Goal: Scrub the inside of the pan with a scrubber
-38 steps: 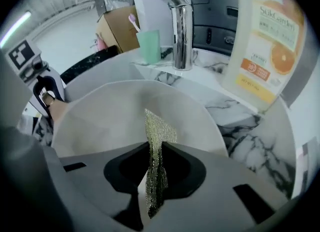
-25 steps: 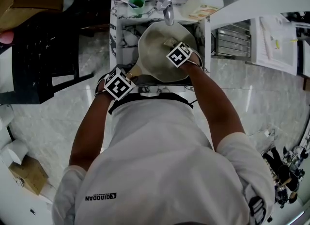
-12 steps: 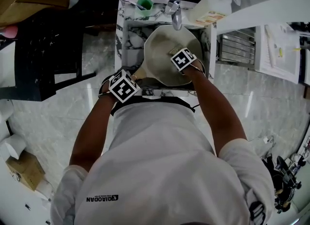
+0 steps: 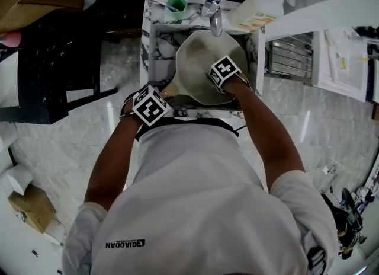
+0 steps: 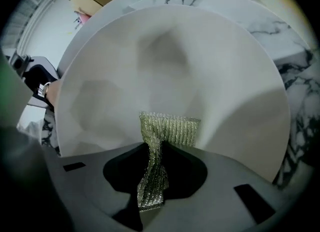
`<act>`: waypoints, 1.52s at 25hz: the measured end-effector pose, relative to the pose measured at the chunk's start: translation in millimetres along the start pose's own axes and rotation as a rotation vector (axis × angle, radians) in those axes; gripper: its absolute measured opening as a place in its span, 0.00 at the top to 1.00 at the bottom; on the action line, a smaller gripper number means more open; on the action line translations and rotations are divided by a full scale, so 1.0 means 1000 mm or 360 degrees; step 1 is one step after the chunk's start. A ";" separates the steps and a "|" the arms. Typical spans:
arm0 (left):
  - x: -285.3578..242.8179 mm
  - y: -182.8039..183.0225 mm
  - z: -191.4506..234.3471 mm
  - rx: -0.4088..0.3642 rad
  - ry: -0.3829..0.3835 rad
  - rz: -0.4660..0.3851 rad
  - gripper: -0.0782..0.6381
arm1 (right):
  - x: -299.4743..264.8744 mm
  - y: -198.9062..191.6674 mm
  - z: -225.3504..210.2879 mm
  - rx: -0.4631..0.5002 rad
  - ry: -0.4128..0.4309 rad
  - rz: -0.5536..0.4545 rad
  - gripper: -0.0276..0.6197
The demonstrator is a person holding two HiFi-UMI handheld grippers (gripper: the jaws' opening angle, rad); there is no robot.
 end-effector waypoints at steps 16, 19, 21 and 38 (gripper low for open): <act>-0.001 0.000 -0.001 -0.0007 0.0004 0.0006 0.63 | -0.015 0.004 0.053 -0.0245 0.0677 0.0093 0.81; -0.001 0.000 -0.002 -0.0005 0.0008 0.0005 0.63 | -0.015 0.005 0.060 -0.0245 0.0750 0.0100 0.81; -0.001 0.000 -0.002 0.0000 0.0007 0.0003 0.63 | -0.013 0.006 0.064 -0.0236 0.0819 0.0093 0.81; 0.001 0.001 -0.001 0.0027 0.0077 0.0072 0.62 | 0.129 -0.046 0.052 -0.0039 0.1082 -0.0918 0.83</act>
Point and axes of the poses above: the fingertips, and each gripper's own axes: x backward along the fingers, z to its left, y out of its top, the point moved 8 cm from there along x, backward along the fingers, and after that the axes turned 10 degrees about -x, right-handed, at the moved point
